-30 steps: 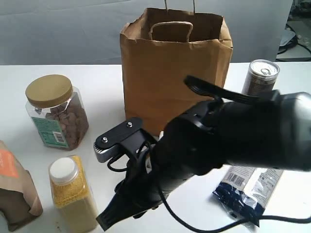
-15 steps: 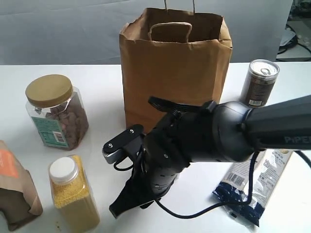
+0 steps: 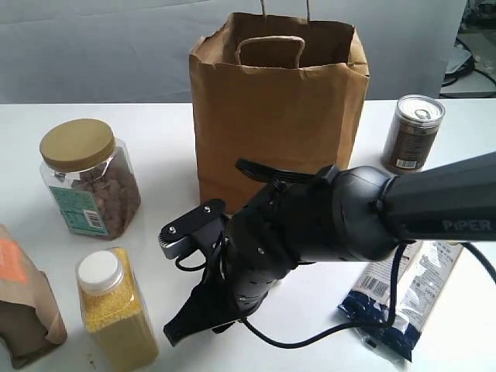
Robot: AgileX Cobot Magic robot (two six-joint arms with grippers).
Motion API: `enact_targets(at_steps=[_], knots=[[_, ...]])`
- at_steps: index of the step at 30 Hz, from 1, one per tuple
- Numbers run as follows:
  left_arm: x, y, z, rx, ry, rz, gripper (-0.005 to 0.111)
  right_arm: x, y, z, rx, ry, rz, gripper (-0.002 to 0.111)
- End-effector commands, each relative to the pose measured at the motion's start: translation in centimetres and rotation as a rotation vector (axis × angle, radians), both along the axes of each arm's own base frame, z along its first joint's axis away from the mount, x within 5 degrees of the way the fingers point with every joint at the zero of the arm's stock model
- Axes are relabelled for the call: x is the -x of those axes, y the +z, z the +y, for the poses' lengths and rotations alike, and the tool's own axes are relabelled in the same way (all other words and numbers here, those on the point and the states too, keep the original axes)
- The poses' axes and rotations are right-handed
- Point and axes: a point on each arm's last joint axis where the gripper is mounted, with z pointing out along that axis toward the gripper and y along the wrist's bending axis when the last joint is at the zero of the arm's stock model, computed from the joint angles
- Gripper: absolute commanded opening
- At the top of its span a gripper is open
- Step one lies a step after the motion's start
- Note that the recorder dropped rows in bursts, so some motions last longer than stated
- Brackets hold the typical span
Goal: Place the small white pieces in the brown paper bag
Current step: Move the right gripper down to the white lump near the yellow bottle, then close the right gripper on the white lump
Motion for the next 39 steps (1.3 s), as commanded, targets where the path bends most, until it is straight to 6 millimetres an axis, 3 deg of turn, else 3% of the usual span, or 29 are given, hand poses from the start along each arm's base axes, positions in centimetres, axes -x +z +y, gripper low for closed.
enact_targets(at_steps=[1,10,14,22,39], knots=[[0.0,-0.06,-0.05,0.013,-0.005,-0.005,0.0,-0.12,0.06,0.23,-0.018,0.006,-0.004,0.035],[0.0,-0.06,-0.05,0.013,-0.005,-0.005,0.0,-0.12,0.05,0.21,-0.015,0.015,-0.007,0.02],[0.0,-0.06,-0.05,0.013,-0.005,-0.005,0.0,-0.12,0.05,0.21,-0.014,0.027,-0.01,0.02],[0.0,-0.06,-0.05,0.013,-0.005,-0.005,0.0,0.08,0.08,0.36,-0.035,-0.009,0.024,0.042],[0.0,-0.06,-0.05,0.013,-0.005,-0.005,0.0,-0.05,-0.28,0.75,-0.069,-0.024,0.02,0.042]])
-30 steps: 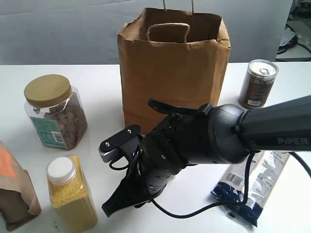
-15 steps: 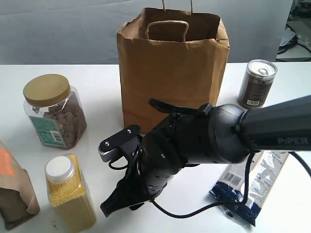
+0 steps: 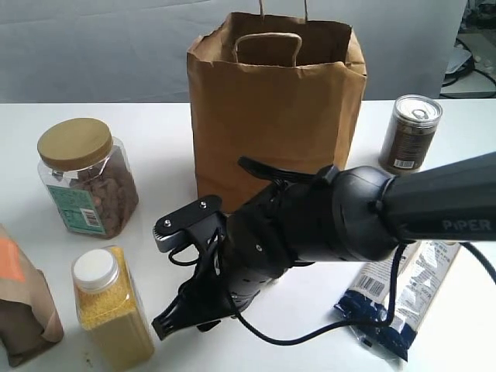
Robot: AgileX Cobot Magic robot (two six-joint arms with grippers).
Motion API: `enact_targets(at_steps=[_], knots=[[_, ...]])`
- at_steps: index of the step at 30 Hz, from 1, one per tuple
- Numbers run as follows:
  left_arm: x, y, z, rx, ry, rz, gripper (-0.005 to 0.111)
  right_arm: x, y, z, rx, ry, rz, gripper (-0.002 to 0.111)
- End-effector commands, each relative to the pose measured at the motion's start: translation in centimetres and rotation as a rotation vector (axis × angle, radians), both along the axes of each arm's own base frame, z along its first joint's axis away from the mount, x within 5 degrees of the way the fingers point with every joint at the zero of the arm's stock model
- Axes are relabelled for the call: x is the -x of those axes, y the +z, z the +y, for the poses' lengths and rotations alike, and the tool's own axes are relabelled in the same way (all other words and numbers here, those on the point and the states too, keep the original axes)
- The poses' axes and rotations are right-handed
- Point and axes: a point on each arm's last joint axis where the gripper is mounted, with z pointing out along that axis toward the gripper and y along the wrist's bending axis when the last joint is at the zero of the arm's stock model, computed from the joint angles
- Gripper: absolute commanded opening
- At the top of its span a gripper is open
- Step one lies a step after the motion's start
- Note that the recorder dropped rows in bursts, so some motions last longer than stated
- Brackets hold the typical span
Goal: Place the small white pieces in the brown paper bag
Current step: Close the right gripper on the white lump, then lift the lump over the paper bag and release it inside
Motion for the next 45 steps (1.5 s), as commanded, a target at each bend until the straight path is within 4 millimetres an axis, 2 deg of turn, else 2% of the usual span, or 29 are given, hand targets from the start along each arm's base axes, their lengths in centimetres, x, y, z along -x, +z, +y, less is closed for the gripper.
enact_targets(at_steps=[1,4,7,13,17,20,23,27,31,33,37,44,45], knots=[[0.0,-0.1,-0.1,0.013,-0.005,-0.005,0.0,-0.1,-0.8,0.2,0.01,-0.002,0.006,0.042],[0.0,-0.1,-0.1,0.013,-0.005,-0.005,0.0,-0.1,-2.2,0.1,0.042,-0.007,0.023,0.042],[0.0,-0.1,-0.1,0.013,-0.005,-0.005,0.0,-0.1,-3.0,0.1,0.064,-0.011,0.033,0.036],[0.0,-0.1,-0.1,0.013,-0.005,-0.005,0.0,0.0,-3.2,0.0,0.075,-0.012,0.039,0.0],[0.0,-0.1,-0.1,0.013,-0.005,-0.005,0.0,0.4,-2.0,0.1,0.059,0.0,0.034,0.0],[0.0,-0.1,-0.1,0.013,-0.005,-0.005,0.0,1.3,0.1,0.0,0.008,0.013,0.017,0.0],[0.0,-0.1,-0.1,0.013,-0.005,-0.005,0.0,2.9,3.2,-0.8,-0.1,0.016,-0.019,0.0],[0.0,-0.1,-0.1,0.013,-0.005,-0.005,0.0,4.7,7.4,-3.5,-0.251,0.006,-0.074,0.0],[0.0,-0.1,-0.1,0.013,-0.005,-0.005,0.0,5.0,11.5,-6.4,-0.429,-0.038,-0.146,0.0],[0.0,-0.1,-0.1,0.013,-0.005,-0.005,0.0,4.5,14.0,-7.7,-0.539,-0.073,-0.189,0.0],[0.0,-0.1,-0.1,0.013,-0.005,-0.005,0.0,2.7,17.8,-9.3,-0.683,-0.135,-0.279,0.0],[0.0,-0.1,-0.1,0.013,-0.005,-0.005,0.0,-1.1,22.8,-10.1,-0.837,-0.219,-0.422,0.0],[0.0,-0.1,-0.1,0.013,-0.005,-0.005,0.0,-2.2,24.3,-10.5,-0.915,-0.246,-0.459,0.0]])
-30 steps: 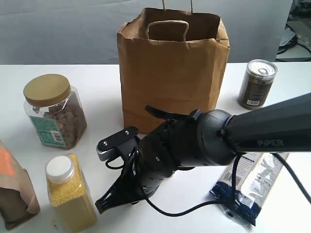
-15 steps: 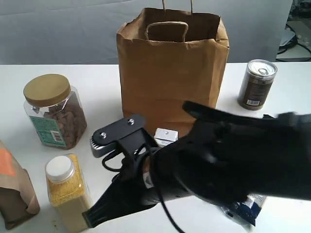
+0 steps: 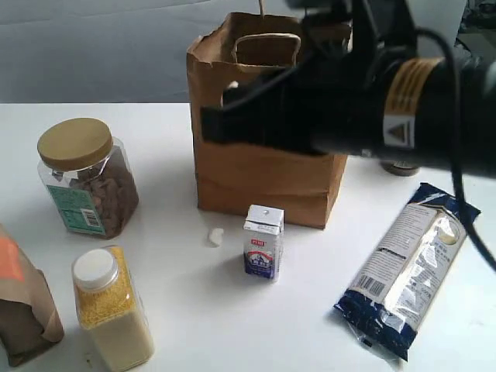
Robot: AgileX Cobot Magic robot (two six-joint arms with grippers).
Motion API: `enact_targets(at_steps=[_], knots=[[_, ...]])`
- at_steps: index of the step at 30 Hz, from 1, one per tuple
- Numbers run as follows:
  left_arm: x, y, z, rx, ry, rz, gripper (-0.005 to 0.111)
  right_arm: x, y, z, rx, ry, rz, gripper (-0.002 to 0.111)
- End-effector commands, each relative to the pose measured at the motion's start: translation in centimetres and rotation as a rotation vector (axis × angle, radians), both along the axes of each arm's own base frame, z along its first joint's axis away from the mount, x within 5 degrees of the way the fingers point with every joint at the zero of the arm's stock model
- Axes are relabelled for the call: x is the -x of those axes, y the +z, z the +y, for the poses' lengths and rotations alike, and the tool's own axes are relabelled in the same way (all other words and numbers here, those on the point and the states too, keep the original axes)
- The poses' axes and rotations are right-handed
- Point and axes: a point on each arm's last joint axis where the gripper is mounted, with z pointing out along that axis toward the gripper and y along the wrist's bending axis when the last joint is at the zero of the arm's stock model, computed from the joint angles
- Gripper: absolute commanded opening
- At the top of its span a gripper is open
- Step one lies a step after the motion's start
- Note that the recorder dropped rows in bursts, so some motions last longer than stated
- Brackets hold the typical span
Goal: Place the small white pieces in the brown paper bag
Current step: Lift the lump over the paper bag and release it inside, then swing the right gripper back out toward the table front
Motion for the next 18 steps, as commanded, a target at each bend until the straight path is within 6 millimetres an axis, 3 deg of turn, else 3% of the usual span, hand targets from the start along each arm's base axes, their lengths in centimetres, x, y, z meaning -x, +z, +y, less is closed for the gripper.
enact_targets(at_steps=[1,2,5,7,8,11,15,18], knots=[[0.0,-0.1,-0.1,0.013,-0.005,-0.005,0.0,-2.9,3.9,-1.0,-0.183,-0.069,-0.101,0.0],[0.0,-0.1,-0.1,0.013,-0.005,-0.005,0.0,-4.1,5.0,-1.6,-0.24,-0.101,-0.131,0.0],[0.0,-0.1,-0.1,0.013,-0.005,-0.005,0.0,-7.2,5.8,-2.2,-0.249,-0.199,-0.141,0.0],[0.0,-0.1,-0.1,0.013,-0.005,-0.005,0.0,-10.3,5.1,-2.0,-0.21,-0.273,-0.119,0.0],[0.0,-0.1,-0.1,0.013,-0.005,-0.005,0.0,-12.3,4.4,-1.6,-0.146,-0.329,-0.082,0.0],[0.0,-0.1,-0.1,0.013,-0.005,-0.005,0.0,-15.6,2.7,0.1,0.113,-0.383,-0.051,0.0],[0.0,-0.1,-0.1,0.013,-0.005,-0.005,0.0,-18.1,1.1,1.9,0.34,-0.37,0.035,0.0],[0.0,-0.1,-0.1,0.013,-0.005,-0.005,0.0,-18.7,1.0,2.4,0.401,-0.352,0.043,0.001]])
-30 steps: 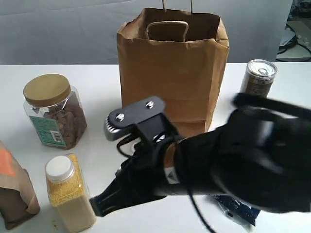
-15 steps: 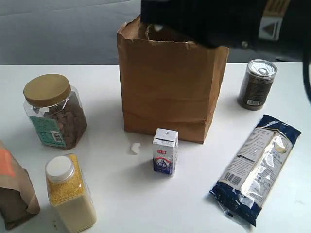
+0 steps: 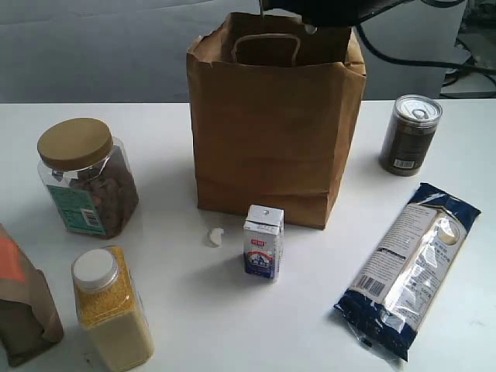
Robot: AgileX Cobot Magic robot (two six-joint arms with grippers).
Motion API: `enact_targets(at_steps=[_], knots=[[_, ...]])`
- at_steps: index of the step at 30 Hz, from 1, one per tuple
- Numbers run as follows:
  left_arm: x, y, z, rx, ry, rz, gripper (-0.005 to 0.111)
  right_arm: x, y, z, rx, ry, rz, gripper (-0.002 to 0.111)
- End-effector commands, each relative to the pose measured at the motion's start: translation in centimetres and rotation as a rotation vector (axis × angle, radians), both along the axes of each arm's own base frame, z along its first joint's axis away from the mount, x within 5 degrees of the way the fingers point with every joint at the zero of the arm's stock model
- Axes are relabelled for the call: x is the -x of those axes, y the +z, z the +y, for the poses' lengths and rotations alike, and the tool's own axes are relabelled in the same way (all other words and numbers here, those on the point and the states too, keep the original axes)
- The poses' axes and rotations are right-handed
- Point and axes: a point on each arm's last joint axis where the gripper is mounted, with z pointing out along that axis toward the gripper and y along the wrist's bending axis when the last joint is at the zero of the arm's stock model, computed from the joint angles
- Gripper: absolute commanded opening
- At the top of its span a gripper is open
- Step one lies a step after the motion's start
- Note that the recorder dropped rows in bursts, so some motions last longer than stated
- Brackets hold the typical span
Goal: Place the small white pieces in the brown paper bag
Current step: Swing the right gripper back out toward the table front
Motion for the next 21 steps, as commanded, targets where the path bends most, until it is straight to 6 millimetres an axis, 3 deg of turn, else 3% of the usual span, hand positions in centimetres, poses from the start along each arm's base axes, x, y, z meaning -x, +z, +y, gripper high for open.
enact_targets(at_steps=[1,8,11,14,19,21], knots=[[0.0,-0.1,-0.1,0.013,-0.005,-0.005,0.0,-0.9,0.2,0.4,0.078,0.013,0.038,0.002],[0.0,-0.1,-0.1,0.013,-0.005,-0.005,0.0,-1.1,0.3,0.6,0.076,0.004,0.07,0.047],[0.0,-0.1,-0.1,0.013,-0.005,-0.005,0.0,-1.1,0.5,0.5,0.083,0.001,0.071,0.05],[0.0,-0.1,-0.1,0.013,-0.005,-0.005,0.0,-0.9,0.9,0.4,0.076,0.001,0.064,0.044],[0.0,-0.1,-0.1,0.013,-0.005,-0.005,0.0,0.3,3.6,-1.5,0.09,-0.038,-0.008,0.0],[0.0,-0.1,-0.1,0.013,-0.005,-0.005,0.0,0.7,4.2,-2.7,0.112,-0.098,-0.034,0.0]])
